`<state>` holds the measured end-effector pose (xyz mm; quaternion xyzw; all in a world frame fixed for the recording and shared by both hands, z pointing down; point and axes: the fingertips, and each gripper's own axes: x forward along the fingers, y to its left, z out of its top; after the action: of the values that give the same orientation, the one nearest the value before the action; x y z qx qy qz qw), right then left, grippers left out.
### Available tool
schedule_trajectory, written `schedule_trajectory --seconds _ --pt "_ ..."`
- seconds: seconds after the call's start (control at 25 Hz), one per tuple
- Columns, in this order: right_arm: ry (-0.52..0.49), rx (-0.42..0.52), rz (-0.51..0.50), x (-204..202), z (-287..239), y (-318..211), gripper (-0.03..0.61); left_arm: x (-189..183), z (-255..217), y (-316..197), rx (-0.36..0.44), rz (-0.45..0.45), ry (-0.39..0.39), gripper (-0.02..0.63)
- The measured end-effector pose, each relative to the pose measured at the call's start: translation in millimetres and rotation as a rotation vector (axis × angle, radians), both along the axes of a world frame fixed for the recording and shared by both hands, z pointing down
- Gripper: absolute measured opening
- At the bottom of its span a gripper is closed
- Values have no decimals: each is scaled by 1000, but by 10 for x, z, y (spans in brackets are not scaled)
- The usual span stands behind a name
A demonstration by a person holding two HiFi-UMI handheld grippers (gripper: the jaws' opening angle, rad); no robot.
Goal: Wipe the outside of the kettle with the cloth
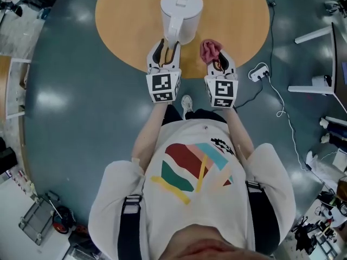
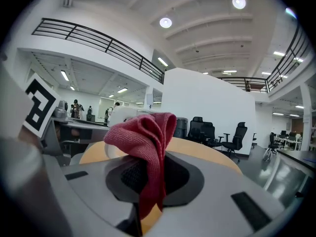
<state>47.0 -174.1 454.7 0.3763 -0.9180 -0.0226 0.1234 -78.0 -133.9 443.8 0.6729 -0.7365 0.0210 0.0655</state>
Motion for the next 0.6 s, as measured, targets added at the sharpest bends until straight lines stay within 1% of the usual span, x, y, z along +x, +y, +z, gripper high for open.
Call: schedule_trajectory --seconds 0.08,0.16,0.2,0.32,0.44,0.52,0.6 --pt "-11 -7 10 48 39 7 48 -55 21 4 -7 27 -31 227" --pt "-26 -13 18 63 66 11 47 -120 18 34 -1 43 -56 181" --pt "-34 -14 21 49 64 6 47 -174 14 47 1 46 -58 169" --pt "-56 -20 26 -37 21 6 48 -301 12 58 -15 95 -64 167" --pt "-69 -25 21 -183 -74 41 47 -424 -22 50 -36 160 -100 166" --pt "-77 -28 23 -311 -132 75 47 -612 -48 46 -47 160 -127 159" --pt "-90 -38 30 -421 -163 112 48 -820 -54 11 -63 153 -145 133"
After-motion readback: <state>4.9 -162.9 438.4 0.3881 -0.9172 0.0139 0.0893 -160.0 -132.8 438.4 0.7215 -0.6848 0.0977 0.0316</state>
